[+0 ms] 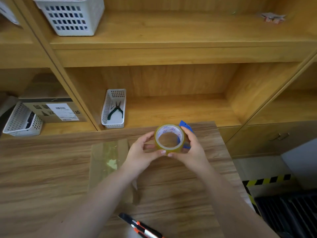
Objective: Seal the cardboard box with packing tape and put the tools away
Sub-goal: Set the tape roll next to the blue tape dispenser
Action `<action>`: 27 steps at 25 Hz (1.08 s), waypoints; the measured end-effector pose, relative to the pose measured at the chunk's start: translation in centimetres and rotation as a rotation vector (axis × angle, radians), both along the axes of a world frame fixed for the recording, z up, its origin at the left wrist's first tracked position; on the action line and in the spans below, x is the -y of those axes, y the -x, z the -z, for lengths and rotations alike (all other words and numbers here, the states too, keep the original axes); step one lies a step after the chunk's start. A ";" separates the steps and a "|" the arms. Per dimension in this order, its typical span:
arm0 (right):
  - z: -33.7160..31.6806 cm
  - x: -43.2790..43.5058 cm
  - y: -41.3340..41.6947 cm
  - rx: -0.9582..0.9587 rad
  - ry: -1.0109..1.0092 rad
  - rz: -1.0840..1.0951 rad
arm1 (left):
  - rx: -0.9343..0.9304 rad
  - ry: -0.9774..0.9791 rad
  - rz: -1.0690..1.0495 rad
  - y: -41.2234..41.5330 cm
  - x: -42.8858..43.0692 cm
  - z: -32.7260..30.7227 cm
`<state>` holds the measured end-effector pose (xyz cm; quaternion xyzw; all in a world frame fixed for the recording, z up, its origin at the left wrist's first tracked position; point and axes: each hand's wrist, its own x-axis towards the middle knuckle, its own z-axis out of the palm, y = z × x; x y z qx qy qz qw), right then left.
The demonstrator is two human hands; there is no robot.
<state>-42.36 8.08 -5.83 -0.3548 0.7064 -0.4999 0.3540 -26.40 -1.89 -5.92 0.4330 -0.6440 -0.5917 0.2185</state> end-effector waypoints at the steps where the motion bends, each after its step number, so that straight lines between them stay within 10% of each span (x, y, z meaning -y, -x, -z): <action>1: 0.3 0.0 0.8 0.007 -0.001 0.010 | -0.008 -0.017 0.003 0.9 -0.1 0.4; 27: 7.2 0.3 13.7 -0.193 -0.156 0.172 | 0.136 -0.112 0.097 16.6 0.8 5.0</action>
